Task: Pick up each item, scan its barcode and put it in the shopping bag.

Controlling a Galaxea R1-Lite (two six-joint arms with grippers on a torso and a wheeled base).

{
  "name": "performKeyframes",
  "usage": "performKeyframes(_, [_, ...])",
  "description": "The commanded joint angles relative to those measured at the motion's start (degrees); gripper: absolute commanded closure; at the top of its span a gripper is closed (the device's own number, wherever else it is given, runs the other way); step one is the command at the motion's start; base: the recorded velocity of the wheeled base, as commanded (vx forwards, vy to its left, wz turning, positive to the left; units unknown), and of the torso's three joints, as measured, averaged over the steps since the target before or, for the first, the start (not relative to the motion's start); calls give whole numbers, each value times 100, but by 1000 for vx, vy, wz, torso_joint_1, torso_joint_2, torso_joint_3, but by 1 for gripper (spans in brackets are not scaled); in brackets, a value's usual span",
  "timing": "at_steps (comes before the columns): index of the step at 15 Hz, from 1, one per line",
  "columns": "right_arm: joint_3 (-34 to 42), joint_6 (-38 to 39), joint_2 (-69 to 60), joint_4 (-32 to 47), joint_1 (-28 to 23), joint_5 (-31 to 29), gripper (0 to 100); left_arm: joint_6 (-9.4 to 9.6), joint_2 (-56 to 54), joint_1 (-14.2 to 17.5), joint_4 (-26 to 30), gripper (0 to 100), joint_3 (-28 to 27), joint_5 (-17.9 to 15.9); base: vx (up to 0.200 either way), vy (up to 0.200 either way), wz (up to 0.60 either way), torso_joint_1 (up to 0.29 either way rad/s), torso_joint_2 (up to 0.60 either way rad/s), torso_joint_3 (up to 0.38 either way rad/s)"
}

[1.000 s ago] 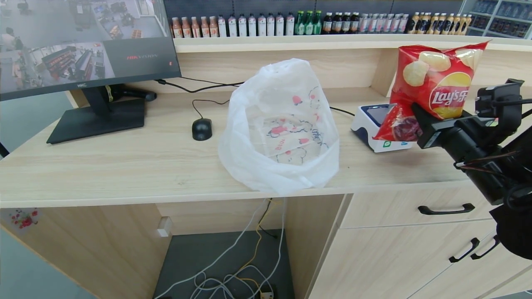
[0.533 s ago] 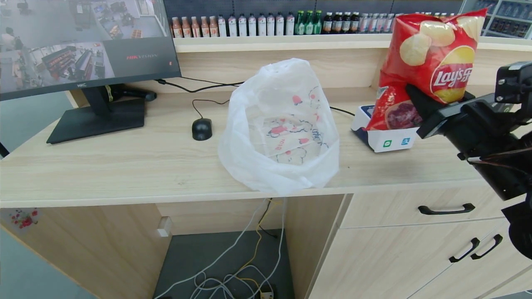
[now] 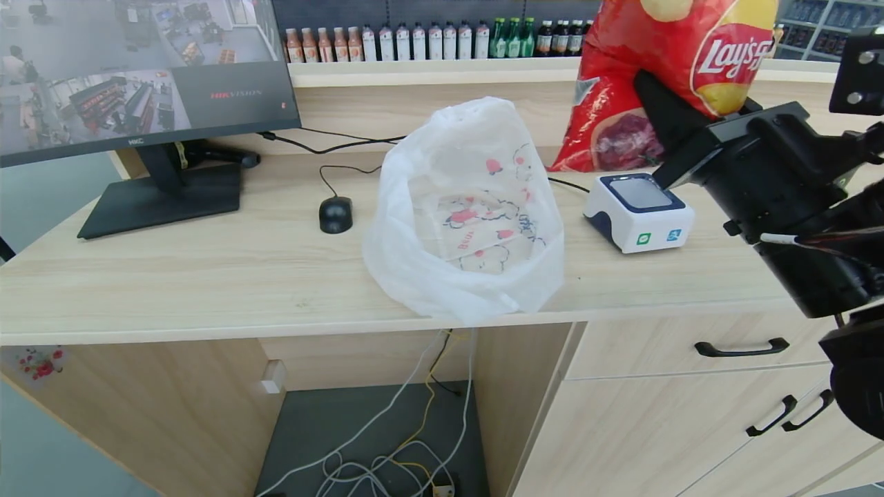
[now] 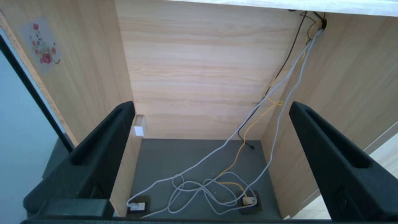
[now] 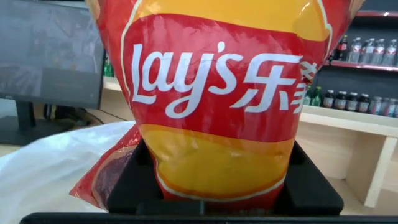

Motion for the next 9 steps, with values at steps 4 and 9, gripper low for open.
performKeyframes(4, [-713, 370, 535, 190, 785, -584, 100, 0, -2, 0, 0, 0, 0, 1, 0, 0, 0, 0, 0, 0])
performKeyframes(9, [-1267, 1064, 1132, 454, 1225, -1323, 100, 0, -2, 0, -9, 0, 0, 1, 0, 0, 0, 0, 0, 0])
